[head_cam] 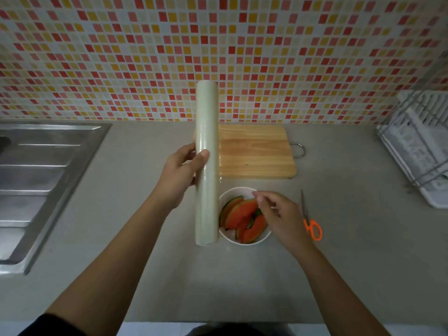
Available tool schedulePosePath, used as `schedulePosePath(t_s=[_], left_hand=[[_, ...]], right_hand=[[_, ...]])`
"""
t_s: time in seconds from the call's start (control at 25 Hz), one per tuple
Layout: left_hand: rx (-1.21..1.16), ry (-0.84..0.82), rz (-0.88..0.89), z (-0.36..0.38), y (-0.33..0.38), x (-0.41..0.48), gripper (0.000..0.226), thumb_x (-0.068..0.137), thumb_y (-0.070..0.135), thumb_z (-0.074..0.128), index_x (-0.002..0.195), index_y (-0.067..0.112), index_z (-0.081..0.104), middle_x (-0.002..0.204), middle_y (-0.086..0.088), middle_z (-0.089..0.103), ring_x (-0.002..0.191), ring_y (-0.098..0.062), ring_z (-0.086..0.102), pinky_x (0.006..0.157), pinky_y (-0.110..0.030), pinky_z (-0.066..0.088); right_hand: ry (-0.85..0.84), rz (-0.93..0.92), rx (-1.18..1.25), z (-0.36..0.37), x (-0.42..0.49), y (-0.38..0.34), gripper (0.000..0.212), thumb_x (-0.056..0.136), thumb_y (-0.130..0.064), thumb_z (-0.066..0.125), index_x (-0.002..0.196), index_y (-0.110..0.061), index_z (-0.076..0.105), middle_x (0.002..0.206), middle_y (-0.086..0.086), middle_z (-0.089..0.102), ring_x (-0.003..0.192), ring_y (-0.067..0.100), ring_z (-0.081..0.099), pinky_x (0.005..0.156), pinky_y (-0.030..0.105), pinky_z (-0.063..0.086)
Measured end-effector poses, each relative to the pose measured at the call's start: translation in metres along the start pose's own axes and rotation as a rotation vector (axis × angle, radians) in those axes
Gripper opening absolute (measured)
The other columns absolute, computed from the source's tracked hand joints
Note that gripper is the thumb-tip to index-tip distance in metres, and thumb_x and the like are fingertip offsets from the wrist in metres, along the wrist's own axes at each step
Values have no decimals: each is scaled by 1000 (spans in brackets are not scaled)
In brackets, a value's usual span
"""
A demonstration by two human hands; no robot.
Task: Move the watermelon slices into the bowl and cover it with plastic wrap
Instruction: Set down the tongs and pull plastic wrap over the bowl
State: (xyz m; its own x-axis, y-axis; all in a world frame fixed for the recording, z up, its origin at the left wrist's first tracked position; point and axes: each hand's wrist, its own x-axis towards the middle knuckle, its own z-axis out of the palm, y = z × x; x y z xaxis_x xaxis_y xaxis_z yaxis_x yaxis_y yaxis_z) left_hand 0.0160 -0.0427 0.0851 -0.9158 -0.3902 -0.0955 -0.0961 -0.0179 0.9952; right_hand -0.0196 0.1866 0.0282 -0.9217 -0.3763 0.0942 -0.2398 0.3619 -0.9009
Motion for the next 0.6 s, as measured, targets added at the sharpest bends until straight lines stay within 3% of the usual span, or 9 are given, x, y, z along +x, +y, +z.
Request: schedulePosePath(t_s=[0.08, 0.2, 0.36, 0.48, 0.6], left_hand=[[-46, -71, 2, 17, 6, -3, 31, 90, 32, 59, 119, 20, 61, 104, -1, 68, 85, -11, 70, 63, -24, 56], [-68, -133, -12, 34, 7, -7, 31, 91, 30, 58, 120, 19, 62, 97, 6, 71, 86, -11, 69, 64, -24, 55], [-51, -186, 2, 56, 9, -15, 21, 91, 30, 57, 111, 28, 66, 97, 5, 71, 90, -14, 69, 68, -28, 56], [-47, -179, 4, 71, 7, -24, 24, 92, 31, 57, 114, 29, 65, 109, -3, 67, 96, -18, 68, 75, -35, 58], [-74, -156, 1, 81, 3, -33, 26, 92, 31, 57, 117, 26, 64, 106, 0, 69, 96, -20, 68, 77, -37, 58]], right_hand=[[-66, 38, 65, 2, -9, -6, 17, 90, -27, 56, 98, -36, 68, 94, -9, 72, 85, 2, 64, 73, 14, 49], [-94, 121, 199, 1, -13, -14, 14, 89, -30, 56, 92, -39, 67, 91, -8, 72, 89, 8, 67, 81, 22, 51], [-128, 217, 386, -8, -11, -22, 13, 87, -35, 58, 91, -35, 71, 93, -4, 74, 91, 11, 68, 84, 31, 55], [-63, 240, 472, -18, -9, -25, 12, 83, -35, 64, 90, -30, 72, 92, 0, 74, 90, 17, 69, 82, 34, 56], [-18, 261, 495, -25, -6, -23, 8, 80, -28, 69, 86, -24, 72, 86, 8, 74, 81, 21, 69, 79, 36, 56]])
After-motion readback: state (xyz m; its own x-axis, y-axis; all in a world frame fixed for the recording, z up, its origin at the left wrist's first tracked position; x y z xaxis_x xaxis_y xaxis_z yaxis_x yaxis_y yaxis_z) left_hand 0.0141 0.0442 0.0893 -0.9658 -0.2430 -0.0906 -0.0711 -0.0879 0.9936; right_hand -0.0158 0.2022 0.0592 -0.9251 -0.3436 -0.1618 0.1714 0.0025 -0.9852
